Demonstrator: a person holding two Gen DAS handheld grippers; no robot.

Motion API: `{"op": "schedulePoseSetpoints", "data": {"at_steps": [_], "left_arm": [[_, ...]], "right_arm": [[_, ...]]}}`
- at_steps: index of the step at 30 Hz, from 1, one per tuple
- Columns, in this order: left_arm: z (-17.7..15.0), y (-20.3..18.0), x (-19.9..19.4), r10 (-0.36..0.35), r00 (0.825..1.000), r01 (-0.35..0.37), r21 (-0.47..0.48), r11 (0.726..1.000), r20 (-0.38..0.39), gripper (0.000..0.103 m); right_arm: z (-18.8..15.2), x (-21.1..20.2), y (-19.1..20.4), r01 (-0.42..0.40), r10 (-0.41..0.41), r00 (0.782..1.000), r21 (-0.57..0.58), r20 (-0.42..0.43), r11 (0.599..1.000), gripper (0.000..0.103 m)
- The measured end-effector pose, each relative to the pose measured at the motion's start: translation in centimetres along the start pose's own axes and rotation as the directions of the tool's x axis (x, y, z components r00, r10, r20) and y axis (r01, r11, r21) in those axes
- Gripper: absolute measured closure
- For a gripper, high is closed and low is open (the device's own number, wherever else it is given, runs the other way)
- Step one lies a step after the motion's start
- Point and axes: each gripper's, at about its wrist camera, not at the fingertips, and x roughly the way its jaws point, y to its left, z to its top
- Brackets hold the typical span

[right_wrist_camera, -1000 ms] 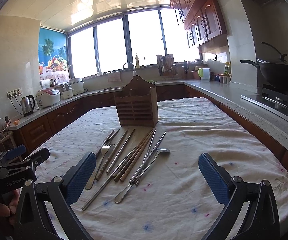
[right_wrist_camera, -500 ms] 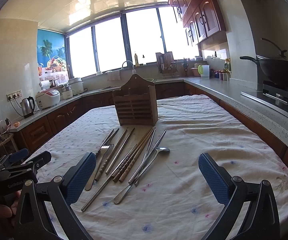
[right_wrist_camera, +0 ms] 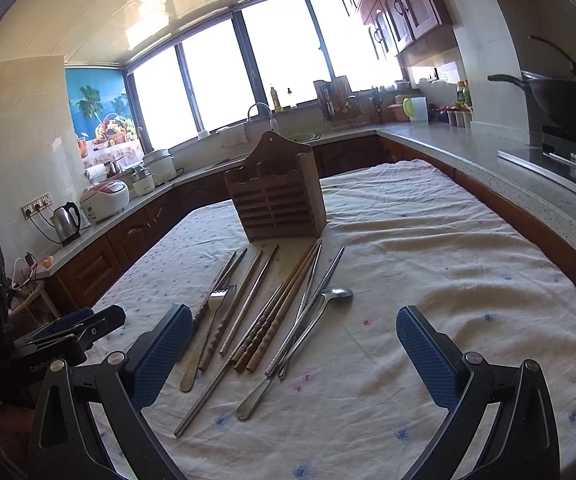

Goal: Organize utensils

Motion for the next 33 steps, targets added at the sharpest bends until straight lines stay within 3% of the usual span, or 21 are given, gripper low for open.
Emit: {"op": "schedulePoseSetpoints", "data": {"at_steps": [4,8,12,20,28,33], "left_arm": [[1.0,-0.7,2.4,-0.083,0.994,0.083,-0.001,0.997,-0.076,0.038],[1.5,-1.3,4.9,-0.134,0.977,0.136,-0.001,0.991,-0.166,0.05],[1.8,-1.2,7.1,-0.159,0.955,0.16,-0.015,0.987,-0.249,0.059],[2.3,-0.3,10.6,-0.16,0.92,0.149,-0.056,0.987,-0.359,0.069],[3.1,0.4,13.0,-0.167,0.905,0.15,-0.074,0.986,-0.392,0.071],[3.8,1.2,14.1,-0.204,0.9,0.174,-0.113,0.978,-0.384,0.073]], "right_arm": [[0.4,1.8,-1.4,-0.07,0.075,0.997,0.12,-0.037,0.99,0.016],[0.7,4.5,-3.2,-0.062,0.093,0.986,0.208,-0.14,0.976,0.042],[0.6,6.7,-4.1,-0.05,0.104,0.972,0.248,-0.209,0.967,0.054],[0.3,9.4,-4.7,-0.052,0.14,0.946,0.292,-0.292,0.955,0.067],[0.1,12.1,-6.1,-0.051,0.181,0.921,0.353,-0.346,0.934,0.071],[0.2,13.2,-6.9,-0.075,0.226,0.916,0.411,-0.33,0.908,0.082]]}}
